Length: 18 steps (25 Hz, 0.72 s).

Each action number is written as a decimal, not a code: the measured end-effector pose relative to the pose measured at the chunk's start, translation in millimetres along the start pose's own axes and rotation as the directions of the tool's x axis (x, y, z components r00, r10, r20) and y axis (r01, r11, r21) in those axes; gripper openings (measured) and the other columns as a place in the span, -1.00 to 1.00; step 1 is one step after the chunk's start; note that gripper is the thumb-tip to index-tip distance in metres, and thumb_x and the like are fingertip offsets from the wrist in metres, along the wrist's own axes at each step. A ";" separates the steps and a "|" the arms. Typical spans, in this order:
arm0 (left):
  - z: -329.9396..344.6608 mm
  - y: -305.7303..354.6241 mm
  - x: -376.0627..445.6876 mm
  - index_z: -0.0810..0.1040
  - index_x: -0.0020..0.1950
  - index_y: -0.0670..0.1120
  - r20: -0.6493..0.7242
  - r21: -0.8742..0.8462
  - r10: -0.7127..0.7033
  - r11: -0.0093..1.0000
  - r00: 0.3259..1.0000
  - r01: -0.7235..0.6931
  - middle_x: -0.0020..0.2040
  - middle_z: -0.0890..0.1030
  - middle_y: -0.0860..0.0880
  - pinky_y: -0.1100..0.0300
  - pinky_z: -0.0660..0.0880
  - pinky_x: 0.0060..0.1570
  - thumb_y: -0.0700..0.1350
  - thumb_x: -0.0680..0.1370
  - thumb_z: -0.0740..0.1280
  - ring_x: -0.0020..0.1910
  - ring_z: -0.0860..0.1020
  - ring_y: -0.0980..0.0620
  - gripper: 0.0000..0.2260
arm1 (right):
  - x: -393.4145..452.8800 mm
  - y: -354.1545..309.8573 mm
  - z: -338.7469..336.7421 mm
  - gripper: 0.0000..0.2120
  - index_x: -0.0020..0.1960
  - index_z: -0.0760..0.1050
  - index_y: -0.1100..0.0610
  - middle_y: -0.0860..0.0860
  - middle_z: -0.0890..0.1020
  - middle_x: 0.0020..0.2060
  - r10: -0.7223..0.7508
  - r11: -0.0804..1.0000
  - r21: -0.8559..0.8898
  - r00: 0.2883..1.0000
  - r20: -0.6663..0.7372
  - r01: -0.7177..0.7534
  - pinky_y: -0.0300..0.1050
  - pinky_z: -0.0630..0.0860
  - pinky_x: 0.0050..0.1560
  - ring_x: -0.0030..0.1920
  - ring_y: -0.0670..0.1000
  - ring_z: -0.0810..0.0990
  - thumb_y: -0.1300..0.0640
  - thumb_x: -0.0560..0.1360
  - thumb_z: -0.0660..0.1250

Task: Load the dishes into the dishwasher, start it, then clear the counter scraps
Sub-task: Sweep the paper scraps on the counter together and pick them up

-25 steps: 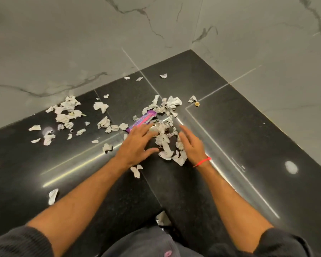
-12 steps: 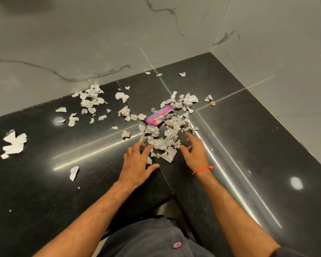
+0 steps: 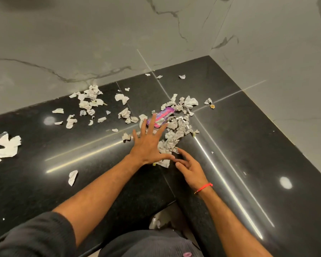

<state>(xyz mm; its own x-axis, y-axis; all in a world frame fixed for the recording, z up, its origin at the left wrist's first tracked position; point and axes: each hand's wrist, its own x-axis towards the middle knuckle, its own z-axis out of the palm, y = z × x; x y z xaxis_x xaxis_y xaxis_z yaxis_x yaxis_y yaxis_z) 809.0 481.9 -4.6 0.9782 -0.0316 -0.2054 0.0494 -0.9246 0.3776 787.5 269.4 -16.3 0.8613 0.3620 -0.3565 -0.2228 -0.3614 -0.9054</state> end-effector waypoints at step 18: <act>-13.3 -97.5 -63.1 0.35 0.55 0.08 -0.238 0.164 0.164 0.978 0.957 -0.126 0.63 0.17 -0.03 -0.47 0.10 0.45 0.06 0.56 0.40 0.55 0.19 -0.26 -0.43 | 81.3 -14.0 12.4 -0.19 0.62 -0.18 -0.03 0.06 -0.24 0.59 -0.119 0.529 -0.847 0.993 -0.011 0.054 0.20 -0.34 0.52 0.57 0.18 -0.31 -0.37 0.55 0.08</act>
<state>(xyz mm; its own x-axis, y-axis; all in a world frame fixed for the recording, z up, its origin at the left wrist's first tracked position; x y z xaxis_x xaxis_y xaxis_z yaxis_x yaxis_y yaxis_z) 745.1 579.1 -16.5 0.9926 -0.0912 0.0801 -0.1084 -0.9629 0.2471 854.9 314.5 -35.5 0.8865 0.3932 -0.2439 0.3156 -0.8993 -0.3028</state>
